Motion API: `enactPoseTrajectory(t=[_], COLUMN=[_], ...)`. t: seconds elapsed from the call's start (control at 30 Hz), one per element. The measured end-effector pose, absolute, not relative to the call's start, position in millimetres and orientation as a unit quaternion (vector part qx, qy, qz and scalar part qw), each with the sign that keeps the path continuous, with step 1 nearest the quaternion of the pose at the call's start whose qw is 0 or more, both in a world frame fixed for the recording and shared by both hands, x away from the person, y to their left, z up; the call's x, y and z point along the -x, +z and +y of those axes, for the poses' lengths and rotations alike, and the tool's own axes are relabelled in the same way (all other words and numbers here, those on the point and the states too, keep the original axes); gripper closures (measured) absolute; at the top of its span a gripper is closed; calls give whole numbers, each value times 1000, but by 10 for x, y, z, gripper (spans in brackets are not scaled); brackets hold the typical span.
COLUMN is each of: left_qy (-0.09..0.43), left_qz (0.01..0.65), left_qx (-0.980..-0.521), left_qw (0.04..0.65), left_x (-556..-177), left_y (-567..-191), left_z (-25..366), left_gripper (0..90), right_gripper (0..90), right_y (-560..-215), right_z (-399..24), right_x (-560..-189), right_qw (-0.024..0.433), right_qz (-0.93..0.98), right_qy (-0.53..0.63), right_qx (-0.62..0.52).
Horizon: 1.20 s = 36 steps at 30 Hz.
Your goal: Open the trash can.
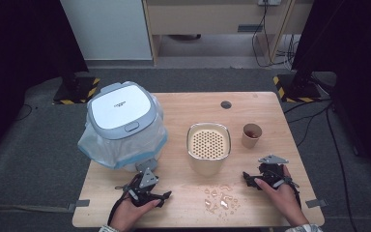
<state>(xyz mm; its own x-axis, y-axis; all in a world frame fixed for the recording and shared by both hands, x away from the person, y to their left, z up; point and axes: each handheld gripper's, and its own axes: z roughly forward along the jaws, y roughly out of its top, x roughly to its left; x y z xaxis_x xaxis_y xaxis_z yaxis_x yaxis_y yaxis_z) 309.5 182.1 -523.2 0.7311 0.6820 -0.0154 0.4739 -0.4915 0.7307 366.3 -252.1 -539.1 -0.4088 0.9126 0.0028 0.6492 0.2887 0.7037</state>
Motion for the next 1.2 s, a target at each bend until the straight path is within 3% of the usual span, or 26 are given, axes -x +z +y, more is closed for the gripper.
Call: enactPoseTrajectory(t=[0.37,0.57,0.6,0.63,0.7,0.73,0.83,1.03,1.2], left_qy=[185,211,214,223,231,235,238,228,229], left_qz=[357,378,381,385,386,390,408,424,421], left_qx=[-825,-807,-803,-798,-795,-791,-785,-788,-796], left_qw=[397,402,405,407,406,409,400,383,370], left_x=[-3138,-3207,-3219,-3246,-3261,-3270,-3305,-3376,-3372], left_y=[-5038,-4977,-4972,-4953,-4940,-4932,-4947,-5013,-5031], left_z=[1925,2072,2086,2118,2133,2147,2221,2264,2220], left_gripper=[277,494,494,595,622,689,763,849,862], right_gripper=[6,6,6,6,6,6,6,6,6], right_y=[-5391,-5391,-5390,-5390,-5390,-5391,-5392,-5391,-5392], right_z=[-2525,-2527,-2526,-2527,-2527,-2527,-2527,-2527,-2528], right_x=[-3665,-3667,-3666,-3666,-3666,-3668,-3668,-3668,-3668], right_qw=[205,203,203,203,203,204,205,204,204], right_qz=[777,778,777,778,778,778,778,778,778], right_qy=[321,321,321,321,321,321,321,322,322], right_qx=[-502,-500,-501,-500,-500,-500,-500,-500,-499])
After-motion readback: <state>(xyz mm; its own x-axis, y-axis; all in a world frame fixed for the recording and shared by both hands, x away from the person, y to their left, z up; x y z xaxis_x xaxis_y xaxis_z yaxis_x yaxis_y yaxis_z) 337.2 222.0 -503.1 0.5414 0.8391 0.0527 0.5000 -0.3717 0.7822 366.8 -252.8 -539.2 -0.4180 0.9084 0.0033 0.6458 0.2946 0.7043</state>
